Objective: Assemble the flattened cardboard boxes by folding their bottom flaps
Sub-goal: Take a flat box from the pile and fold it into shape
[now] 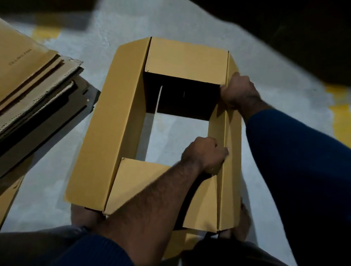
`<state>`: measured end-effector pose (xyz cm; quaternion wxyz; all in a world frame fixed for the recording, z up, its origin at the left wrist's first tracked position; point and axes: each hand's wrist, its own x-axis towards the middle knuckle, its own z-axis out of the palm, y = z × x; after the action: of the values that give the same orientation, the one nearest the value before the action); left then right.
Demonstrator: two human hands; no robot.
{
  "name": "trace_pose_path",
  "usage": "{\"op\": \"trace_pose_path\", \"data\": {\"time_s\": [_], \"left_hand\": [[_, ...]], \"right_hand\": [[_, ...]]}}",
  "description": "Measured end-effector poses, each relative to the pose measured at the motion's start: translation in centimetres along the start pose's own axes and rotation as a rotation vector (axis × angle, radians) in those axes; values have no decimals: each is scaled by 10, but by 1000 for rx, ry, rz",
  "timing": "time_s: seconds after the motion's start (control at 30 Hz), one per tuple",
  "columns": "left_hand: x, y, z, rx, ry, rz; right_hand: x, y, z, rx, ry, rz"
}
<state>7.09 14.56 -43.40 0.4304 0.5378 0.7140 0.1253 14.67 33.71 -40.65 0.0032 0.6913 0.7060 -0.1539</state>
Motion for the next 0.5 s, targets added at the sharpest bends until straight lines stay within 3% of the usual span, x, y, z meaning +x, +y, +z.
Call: {"op": "trace_pose_path", "data": {"time_s": [0.17, 0.37, 0.5], "left_hand": [[-6, 6, 10, 117, -42, 49], [-8, 21, 18, 139, 26, 11], [-9, 19, 17, 110, 19, 3]], "right_hand": [[23, 2, 9, 52, -82, -23], [30, 6, 22, 145, 75, -61], [25, 5, 26, 182, 93, -56]]}}
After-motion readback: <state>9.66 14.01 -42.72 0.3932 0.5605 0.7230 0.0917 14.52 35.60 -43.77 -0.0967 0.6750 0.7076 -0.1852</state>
